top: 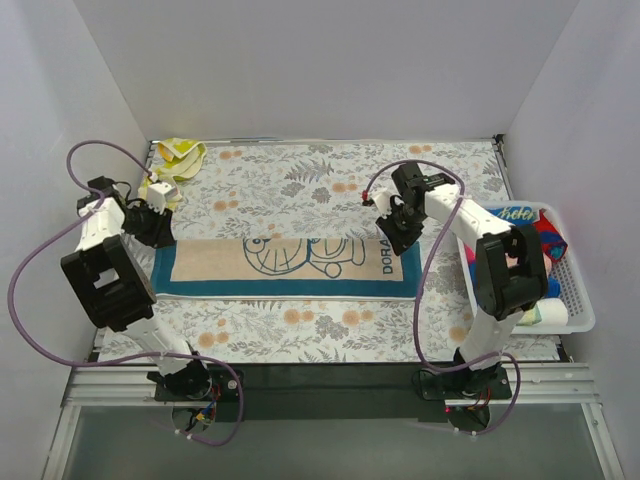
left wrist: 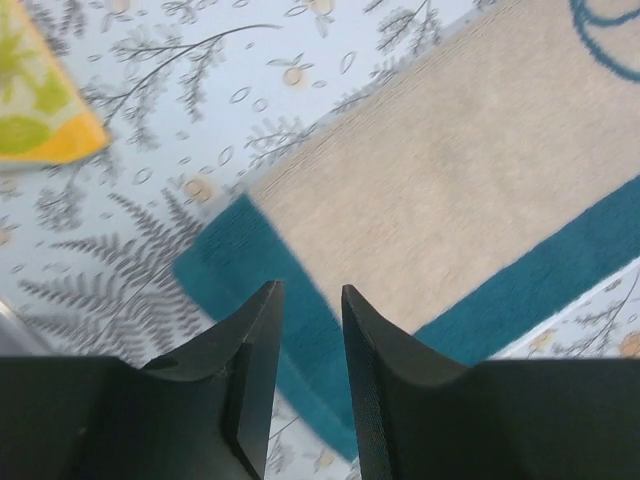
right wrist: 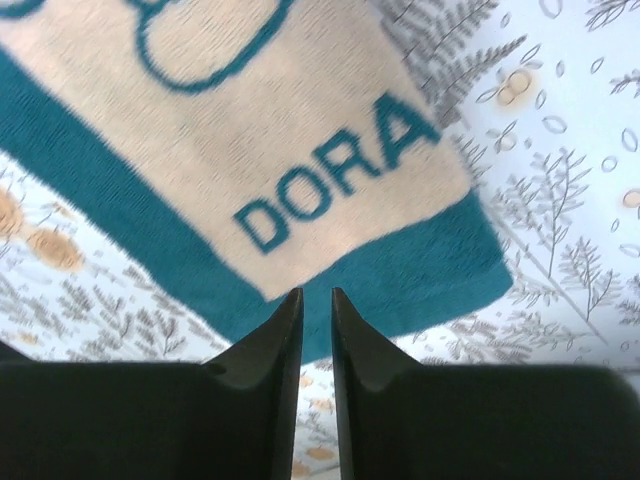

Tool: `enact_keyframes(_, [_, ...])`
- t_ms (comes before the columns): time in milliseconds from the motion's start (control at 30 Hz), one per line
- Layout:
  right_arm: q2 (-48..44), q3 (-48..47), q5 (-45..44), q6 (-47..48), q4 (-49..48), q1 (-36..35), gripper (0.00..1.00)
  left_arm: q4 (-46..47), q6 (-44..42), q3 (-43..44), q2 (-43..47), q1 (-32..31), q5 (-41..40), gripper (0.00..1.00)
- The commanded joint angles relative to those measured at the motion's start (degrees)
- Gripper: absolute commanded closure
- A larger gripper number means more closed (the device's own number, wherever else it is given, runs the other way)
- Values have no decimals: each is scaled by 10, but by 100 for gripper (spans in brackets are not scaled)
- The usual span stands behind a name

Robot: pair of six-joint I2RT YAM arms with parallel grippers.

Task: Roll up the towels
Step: Fold the towel

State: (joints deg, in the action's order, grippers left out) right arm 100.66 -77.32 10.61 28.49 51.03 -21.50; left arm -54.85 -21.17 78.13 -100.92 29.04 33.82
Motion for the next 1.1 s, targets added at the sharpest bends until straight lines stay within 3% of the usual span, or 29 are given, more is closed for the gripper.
enact_keyframes(0, [49, -23, -25, -29, -43, 4, 80, 62, 74, -36, 17, -21, 24, 71])
enact_keyframes(200, [125, -47, -68, -39, -89, 8, 83, 149, 168, -37, -38, -22, -69, 78])
enact_keyframes(467, [205, -129, -53, -48, -110, 6, 81, 189, 198, -13, -103, -15, -186, 81])
enact_keyframes(600, [219, -163, -42, -43, -110, 6, 77, 196, 203, 11, -125, 2, -206, 82])
enact_keyframes(733, [201, -180, -36, -59, -104, 10, 66, 172, 194, 41, -126, 10, -172, 78])
enact_keyframes(867, [135, -159, -26, -97, -95, 31, 49, 123, 177, 49, -89, 10, -81, 64])
enact_keyframes(1067, [74, -71, -27, -178, -92, 81, 50, 113, 175, 11, 2, 8, -24, 55])
